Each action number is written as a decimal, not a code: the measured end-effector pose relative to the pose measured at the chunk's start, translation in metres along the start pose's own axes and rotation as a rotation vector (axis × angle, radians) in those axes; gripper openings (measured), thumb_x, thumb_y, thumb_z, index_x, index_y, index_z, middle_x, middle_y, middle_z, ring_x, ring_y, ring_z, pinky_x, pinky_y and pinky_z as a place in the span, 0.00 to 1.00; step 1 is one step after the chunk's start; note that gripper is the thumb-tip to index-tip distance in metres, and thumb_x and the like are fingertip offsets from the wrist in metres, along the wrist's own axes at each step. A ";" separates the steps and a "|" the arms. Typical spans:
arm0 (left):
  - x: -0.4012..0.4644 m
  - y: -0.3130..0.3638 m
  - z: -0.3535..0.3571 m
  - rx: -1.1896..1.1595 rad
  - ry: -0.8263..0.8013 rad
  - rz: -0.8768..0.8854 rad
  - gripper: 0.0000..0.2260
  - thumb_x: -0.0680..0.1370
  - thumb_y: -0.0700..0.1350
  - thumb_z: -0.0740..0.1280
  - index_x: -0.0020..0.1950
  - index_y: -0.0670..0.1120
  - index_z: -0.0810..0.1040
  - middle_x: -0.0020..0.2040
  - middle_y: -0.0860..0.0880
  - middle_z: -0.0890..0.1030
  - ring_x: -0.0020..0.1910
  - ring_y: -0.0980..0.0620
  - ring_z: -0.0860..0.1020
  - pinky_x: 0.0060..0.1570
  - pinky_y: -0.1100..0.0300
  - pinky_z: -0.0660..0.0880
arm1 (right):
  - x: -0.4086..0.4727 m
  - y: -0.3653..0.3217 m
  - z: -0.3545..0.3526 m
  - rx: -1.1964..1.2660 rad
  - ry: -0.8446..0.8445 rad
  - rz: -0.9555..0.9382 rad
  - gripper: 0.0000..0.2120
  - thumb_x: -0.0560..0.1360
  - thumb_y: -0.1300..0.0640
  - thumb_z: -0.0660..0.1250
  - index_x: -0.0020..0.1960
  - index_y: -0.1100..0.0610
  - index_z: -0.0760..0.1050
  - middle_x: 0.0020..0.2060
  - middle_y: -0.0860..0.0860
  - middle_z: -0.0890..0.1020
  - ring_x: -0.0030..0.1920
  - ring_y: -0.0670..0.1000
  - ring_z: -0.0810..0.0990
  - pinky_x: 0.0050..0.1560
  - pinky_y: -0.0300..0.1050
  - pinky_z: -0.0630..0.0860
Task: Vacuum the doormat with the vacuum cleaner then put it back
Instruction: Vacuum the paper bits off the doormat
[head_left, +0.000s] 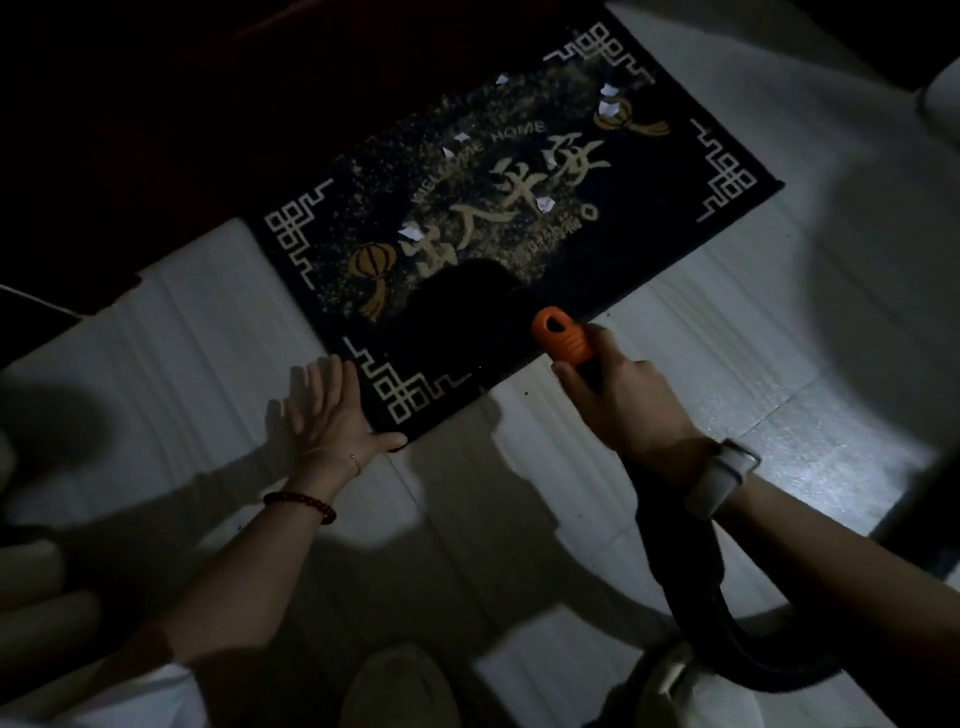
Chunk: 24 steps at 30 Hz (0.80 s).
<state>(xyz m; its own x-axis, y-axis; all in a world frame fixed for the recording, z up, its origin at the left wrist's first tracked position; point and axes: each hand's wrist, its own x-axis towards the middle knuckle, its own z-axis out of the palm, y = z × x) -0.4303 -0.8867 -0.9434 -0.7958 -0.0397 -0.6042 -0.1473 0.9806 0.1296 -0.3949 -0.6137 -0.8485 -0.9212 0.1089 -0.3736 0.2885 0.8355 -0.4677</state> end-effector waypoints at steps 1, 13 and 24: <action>0.002 0.004 -0.002 0.033 -0.003 0.020 0.51 0.69 0.58 0.71 0.76 0.47 0.37 0.76 0.50 0.35 0.74 0.49 0.34 0.71 0.40 0.39 | -0.004 -0.005 0.003 -0.008 -0.015 -0.045 0.28 0.78 0.43 0.56 0.73 0.53 0.54 0.44 0.57 0.79 0.37 0.56 0.75 0.38 0.45 0.69; 0.018 0.028 -0.024 0.201 -0.200 0.015 0.45 0.73 0.64 0.63 0.76 0.45 0.40 0.77 0.49 0.37 0.76 0.49 0.40 0.73 0.43 0.44 | 0.006 0.023 -0.015 0.052 0.022 0.057 0.25 0.77 0.43 0.57 0.70 0.52 0.58 0.44 0.60 0.80 0.38 0.60 0.80 0.42 0.56 0.79; 0.018 0.064 -0.011 0.228 -0.071 -0.087 0.46 0.73 0.67 0.60 0.76 0.44 0.40 0.76 0.37 0.43 0.75 0.38 0.44 0.73 0.45 0.46 | 0.030 0.040 -0.066 0.313 0.252 0.128 0.18 0.79 0.48 0.57 0.64 0.57 0.64 0.31 0.50 0.75 0.25 0.53 0.78 0.22 0.42 0.77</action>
<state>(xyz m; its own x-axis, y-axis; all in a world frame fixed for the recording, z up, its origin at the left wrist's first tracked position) -0.4604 -0.8268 -0.9374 -0.7417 -0.1201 -0.6599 -0.0708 0.9924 -0.1010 -0.4284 -0.5417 -0.8256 -0.8966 0.3620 -0.2550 0.4344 0.6070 -0.6655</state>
